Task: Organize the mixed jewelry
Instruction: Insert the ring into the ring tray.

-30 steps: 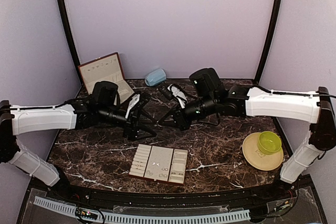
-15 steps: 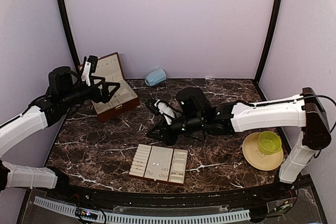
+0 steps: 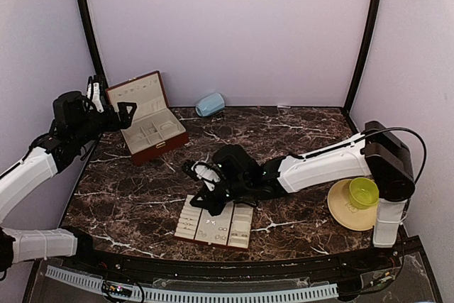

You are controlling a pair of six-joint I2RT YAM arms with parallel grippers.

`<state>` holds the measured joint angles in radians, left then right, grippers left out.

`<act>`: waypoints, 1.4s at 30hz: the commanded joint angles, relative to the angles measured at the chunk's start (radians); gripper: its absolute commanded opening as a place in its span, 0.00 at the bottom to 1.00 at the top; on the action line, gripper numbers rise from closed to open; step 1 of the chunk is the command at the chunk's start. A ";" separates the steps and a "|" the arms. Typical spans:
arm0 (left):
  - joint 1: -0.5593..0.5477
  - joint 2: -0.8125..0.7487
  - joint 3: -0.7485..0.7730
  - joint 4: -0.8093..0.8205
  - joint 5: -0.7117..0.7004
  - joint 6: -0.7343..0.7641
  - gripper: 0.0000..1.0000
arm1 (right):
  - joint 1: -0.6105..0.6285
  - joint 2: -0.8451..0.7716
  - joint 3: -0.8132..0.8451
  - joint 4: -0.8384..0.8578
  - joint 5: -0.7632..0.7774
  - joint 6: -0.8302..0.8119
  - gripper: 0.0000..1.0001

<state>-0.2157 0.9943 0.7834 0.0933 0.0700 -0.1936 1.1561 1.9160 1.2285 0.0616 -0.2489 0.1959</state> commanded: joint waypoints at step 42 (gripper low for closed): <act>0.006 -0.050 -0.030 0.011 0.001 0.035 0.99 | 0.031 0.190 0.117 0.002 0.011 -0.046 0.00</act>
<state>-0.2157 0.9512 0.7639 0.0879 0.0547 -0.1688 1.1759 2.0872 1.3281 0.0528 -0.2295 0.1604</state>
